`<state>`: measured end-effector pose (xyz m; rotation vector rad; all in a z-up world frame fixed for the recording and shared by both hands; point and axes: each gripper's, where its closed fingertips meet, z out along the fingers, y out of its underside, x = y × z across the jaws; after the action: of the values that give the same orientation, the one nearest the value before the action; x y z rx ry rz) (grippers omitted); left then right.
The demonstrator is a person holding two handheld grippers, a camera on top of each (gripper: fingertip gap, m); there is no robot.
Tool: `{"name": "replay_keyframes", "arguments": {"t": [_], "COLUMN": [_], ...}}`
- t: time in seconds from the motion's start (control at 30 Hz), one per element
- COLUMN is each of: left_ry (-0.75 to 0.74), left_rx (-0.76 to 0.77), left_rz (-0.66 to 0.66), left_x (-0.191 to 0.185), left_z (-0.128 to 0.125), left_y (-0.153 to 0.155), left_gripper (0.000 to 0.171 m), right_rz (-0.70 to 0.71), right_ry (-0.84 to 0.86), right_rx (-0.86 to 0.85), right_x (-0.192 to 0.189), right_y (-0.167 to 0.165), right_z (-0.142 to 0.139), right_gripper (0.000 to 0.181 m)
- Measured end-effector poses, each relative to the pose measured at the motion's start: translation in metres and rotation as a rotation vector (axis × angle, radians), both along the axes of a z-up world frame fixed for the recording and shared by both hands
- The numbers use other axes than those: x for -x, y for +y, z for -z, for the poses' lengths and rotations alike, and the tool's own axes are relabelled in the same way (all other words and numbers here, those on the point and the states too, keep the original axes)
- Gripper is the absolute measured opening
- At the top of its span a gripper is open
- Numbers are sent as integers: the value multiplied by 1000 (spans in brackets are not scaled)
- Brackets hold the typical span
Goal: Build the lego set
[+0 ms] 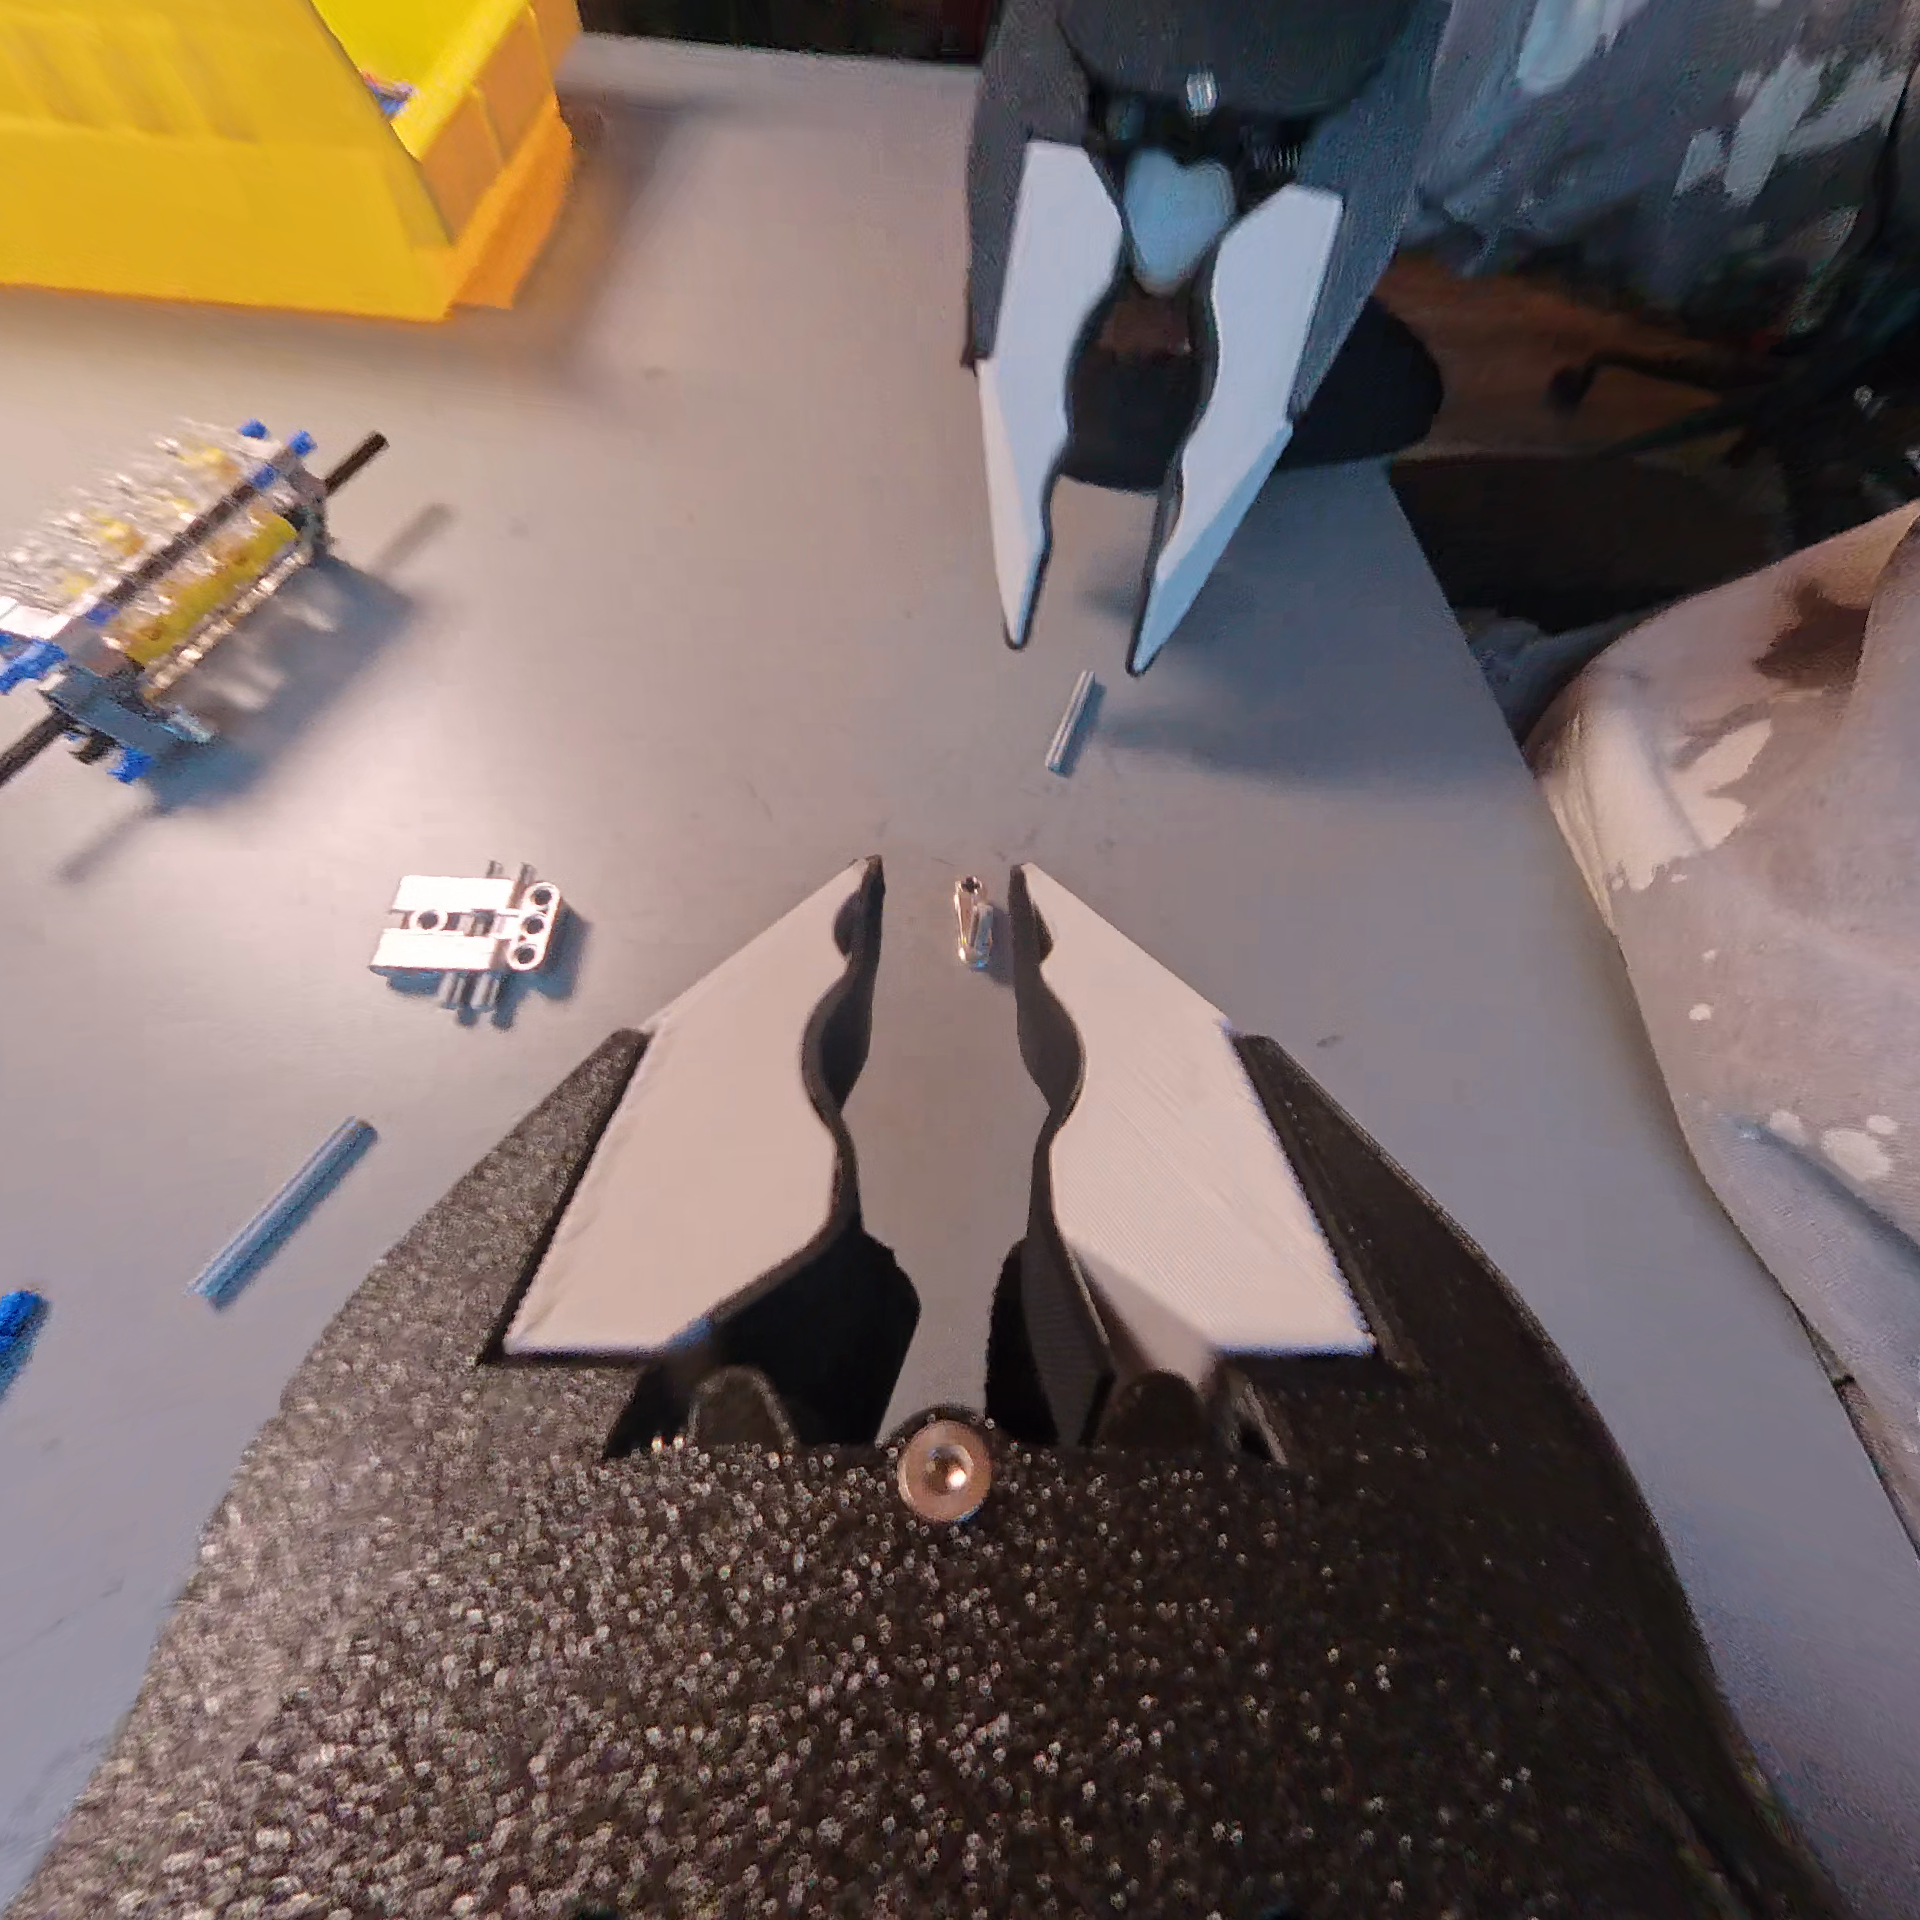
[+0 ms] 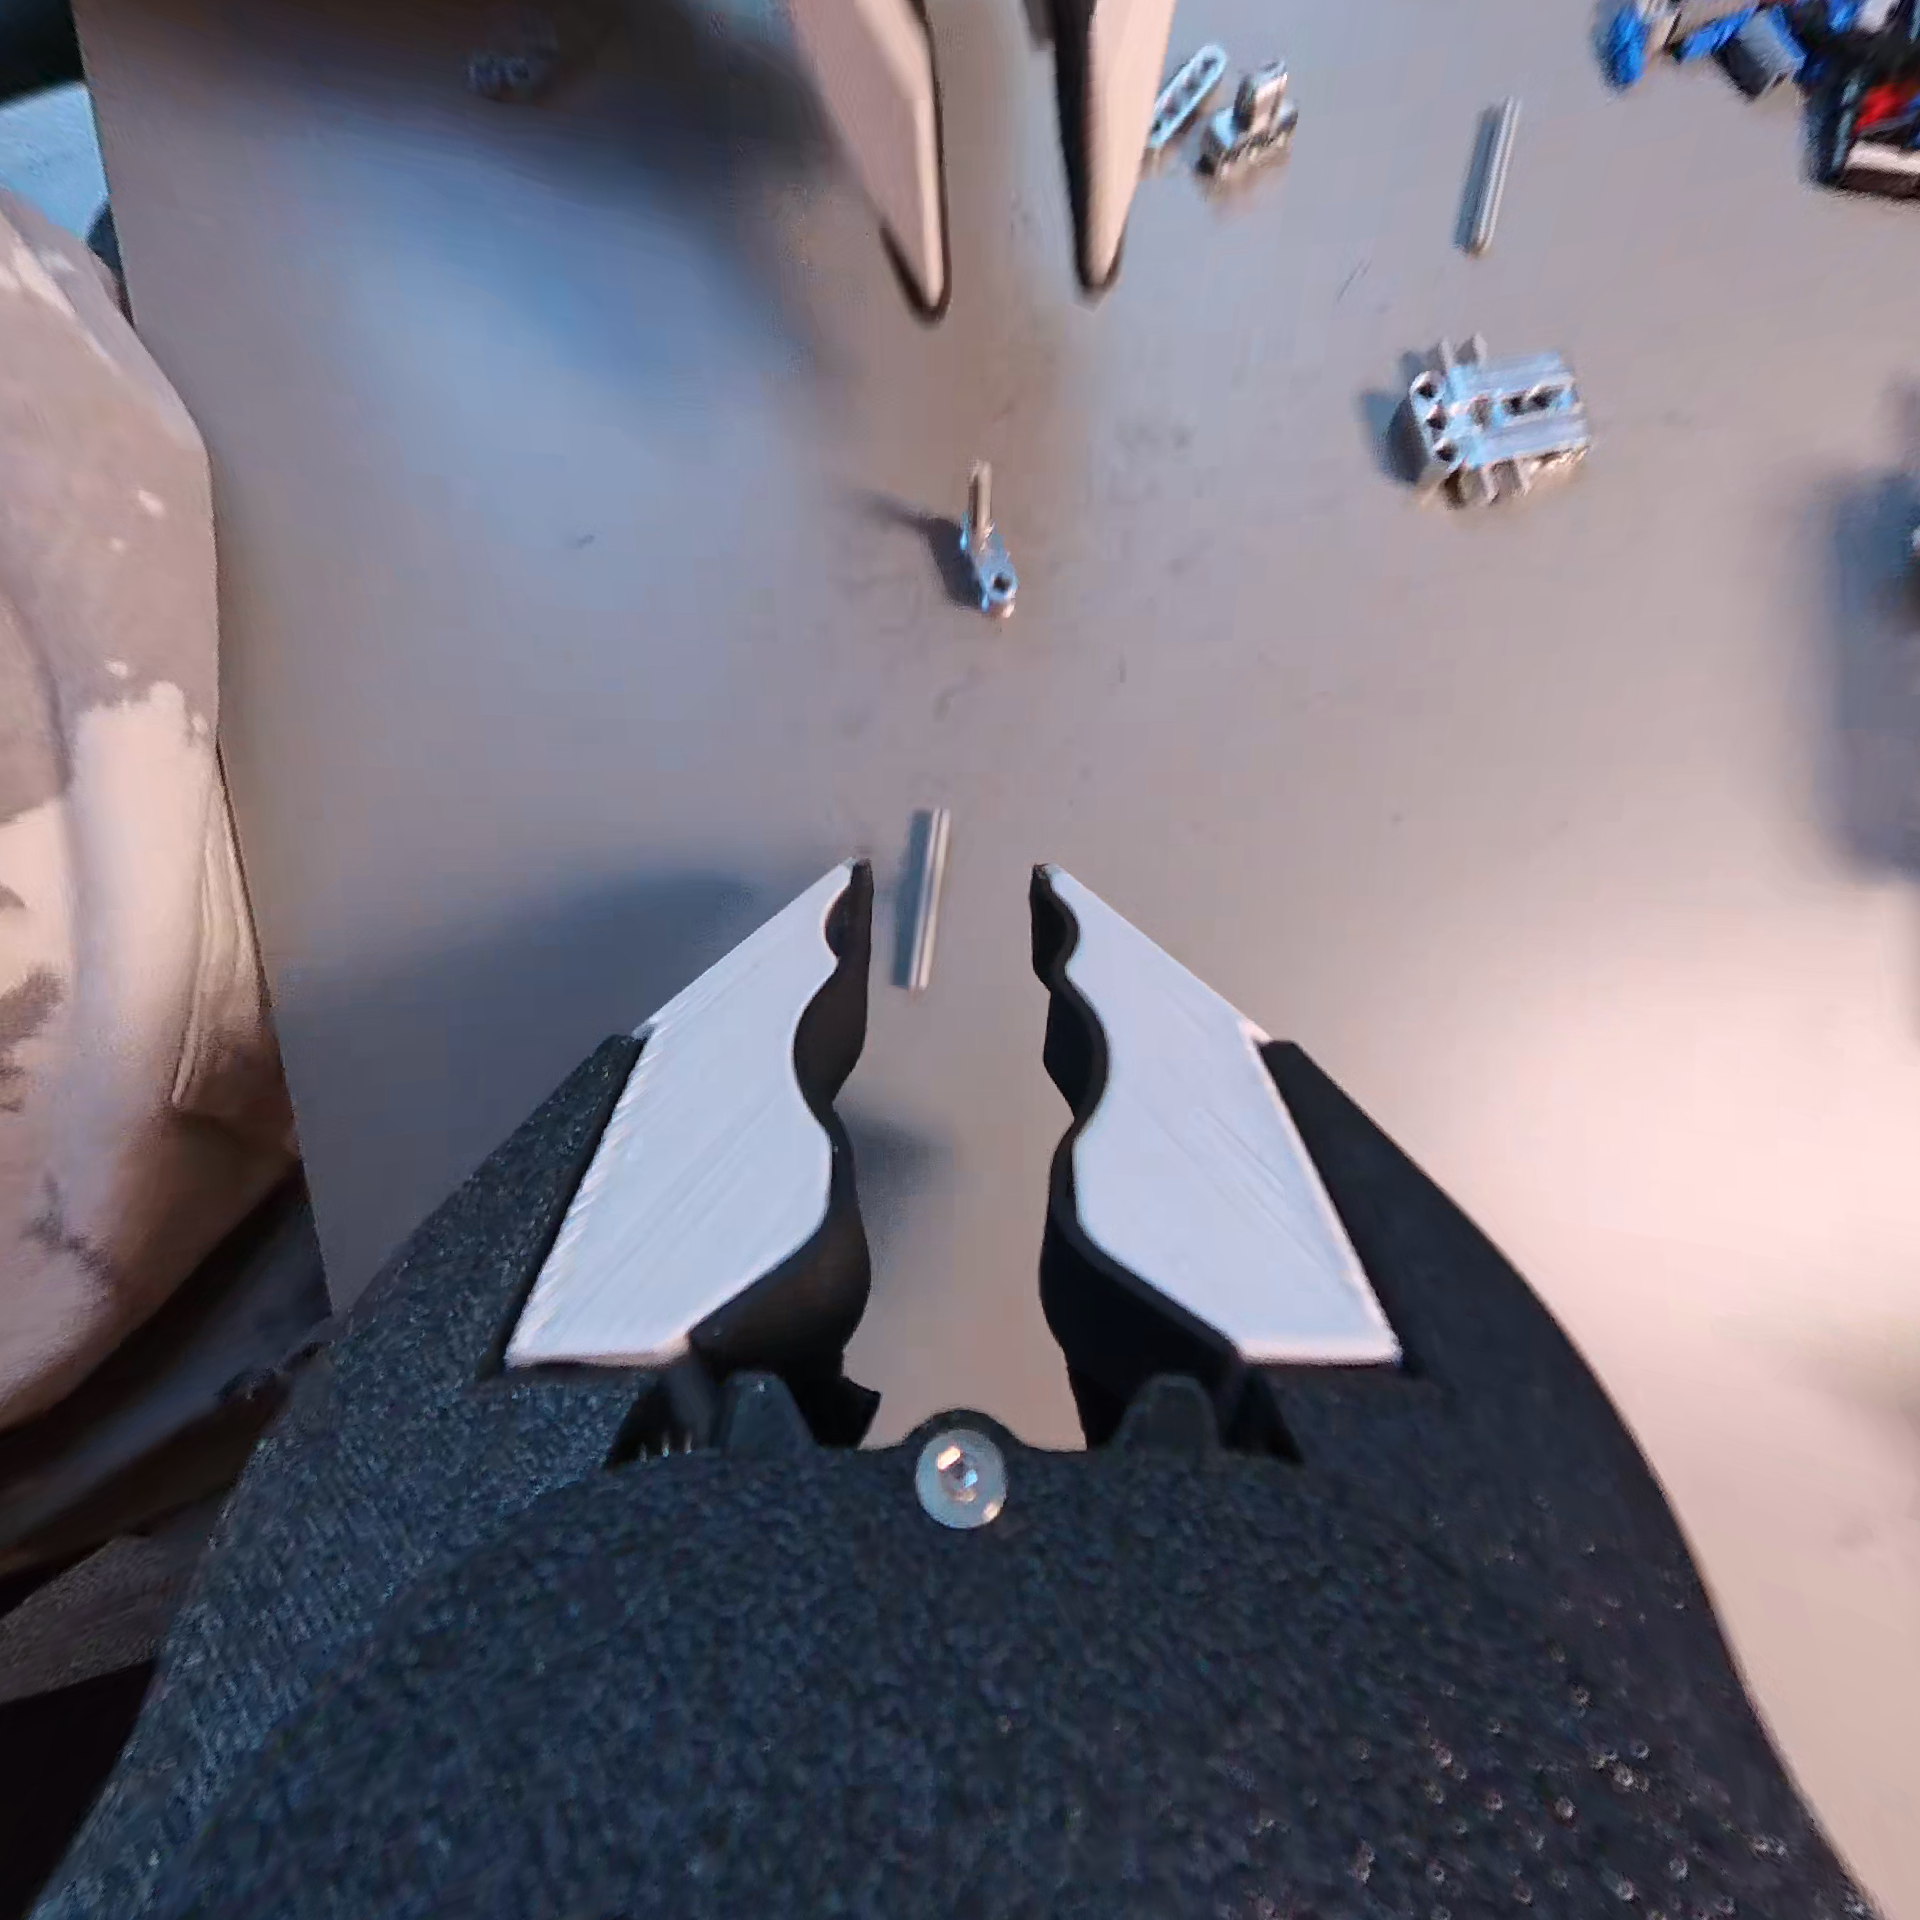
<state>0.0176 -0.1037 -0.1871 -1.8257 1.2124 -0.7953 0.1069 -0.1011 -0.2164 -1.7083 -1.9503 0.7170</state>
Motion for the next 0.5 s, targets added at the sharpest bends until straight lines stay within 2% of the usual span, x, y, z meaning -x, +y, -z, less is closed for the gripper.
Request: {"name": "replay_keyframes", "arguments": {"t": [0.13, 0.23, 0.3, 0.33, 0.5], "left_ry": [-116, -146, -130, -117, -24], "left_rx": [-15, -19, -23, -17, -8], "left_rz": [-41, -66, -82, -74, -8], "left_x": [3, 3, 2, 0, -15], "left_z": [-21, -27, -26, -24, -10], "left_y": [7, 9, 9, 7, -12], "left_gripper": [34, 43, 43, 42, 33], "right_rz": [22, 43, 45, 48, 28], "right_ry": [-21, -43, -67, -57, -29], "right_rx": [6, -20, -32, -44, -73], "right_x": [-12, -14, -15, -14, -9], "right_y": [-10, -7, -6, -5, -7], "right_z": [9, 16, 22, 21, 17], "right_gripper": [19, 15, 11, 3, 2]}}
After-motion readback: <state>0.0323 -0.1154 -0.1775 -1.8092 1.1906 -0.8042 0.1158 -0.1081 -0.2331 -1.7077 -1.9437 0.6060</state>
